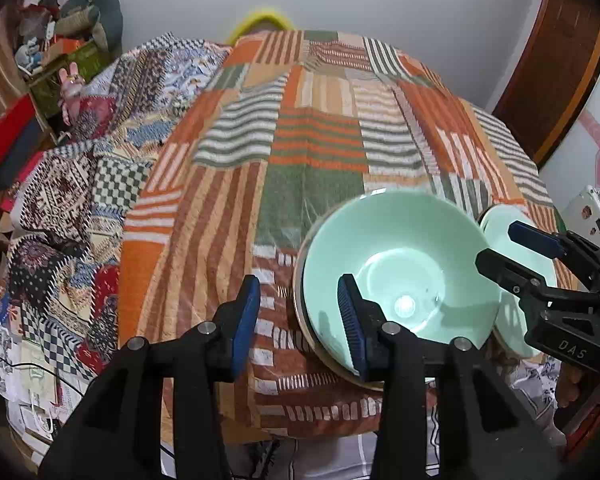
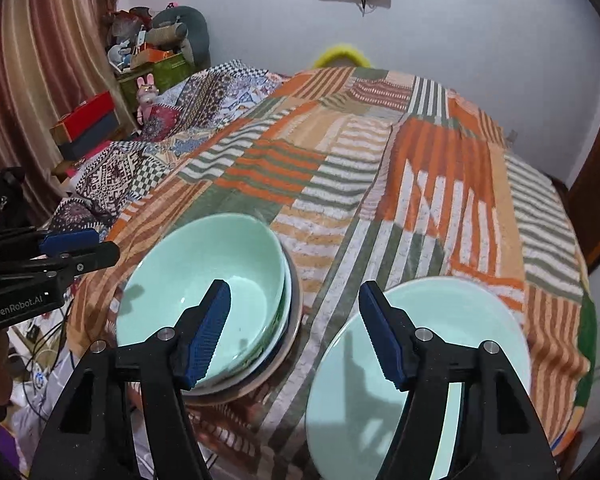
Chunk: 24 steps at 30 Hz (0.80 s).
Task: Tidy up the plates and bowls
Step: 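Grasp the rim of the whole bowl stack with both tools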
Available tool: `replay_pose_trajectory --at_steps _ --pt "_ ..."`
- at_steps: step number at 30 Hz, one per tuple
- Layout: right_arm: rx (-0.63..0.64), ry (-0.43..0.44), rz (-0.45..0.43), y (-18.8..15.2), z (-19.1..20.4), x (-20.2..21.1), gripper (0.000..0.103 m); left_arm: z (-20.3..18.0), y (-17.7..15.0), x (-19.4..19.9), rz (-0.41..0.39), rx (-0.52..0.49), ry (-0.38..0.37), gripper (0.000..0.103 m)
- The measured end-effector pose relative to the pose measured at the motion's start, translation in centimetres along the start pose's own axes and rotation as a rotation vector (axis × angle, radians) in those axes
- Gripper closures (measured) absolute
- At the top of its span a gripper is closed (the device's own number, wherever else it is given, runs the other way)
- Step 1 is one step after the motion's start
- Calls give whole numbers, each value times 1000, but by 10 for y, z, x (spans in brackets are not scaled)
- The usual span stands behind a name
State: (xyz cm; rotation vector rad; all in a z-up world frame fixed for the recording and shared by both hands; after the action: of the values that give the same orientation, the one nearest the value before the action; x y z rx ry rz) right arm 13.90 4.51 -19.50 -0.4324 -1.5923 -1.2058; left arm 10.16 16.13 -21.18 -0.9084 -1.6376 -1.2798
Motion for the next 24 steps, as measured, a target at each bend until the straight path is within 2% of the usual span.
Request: replay_pose_trajectory --at_steps 10,22,24 --pt "-28 94 78 -9 -1 -21 41 7 -6 -41 98 33 -81 63" --pt "-78 221 129 -4 -6 -39 60 8 -1 -63 126 43 -135 64" --pt "-86 225 140 -3 -7 -43 62 8 0 -65 129 45 -148 67"
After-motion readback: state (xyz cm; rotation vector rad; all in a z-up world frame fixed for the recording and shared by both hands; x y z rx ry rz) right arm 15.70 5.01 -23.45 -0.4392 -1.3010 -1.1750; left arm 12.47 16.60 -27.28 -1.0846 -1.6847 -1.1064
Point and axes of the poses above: each gripper's, at about its wrist camera, not at the fingertips, and x roughly against the way its jaws point, z to its left, y to its top, the point moved 1 cm from there along -x, roughly the way its jaws point, and after that the axes turned 12 degrees about z, right-handed, at the moved point
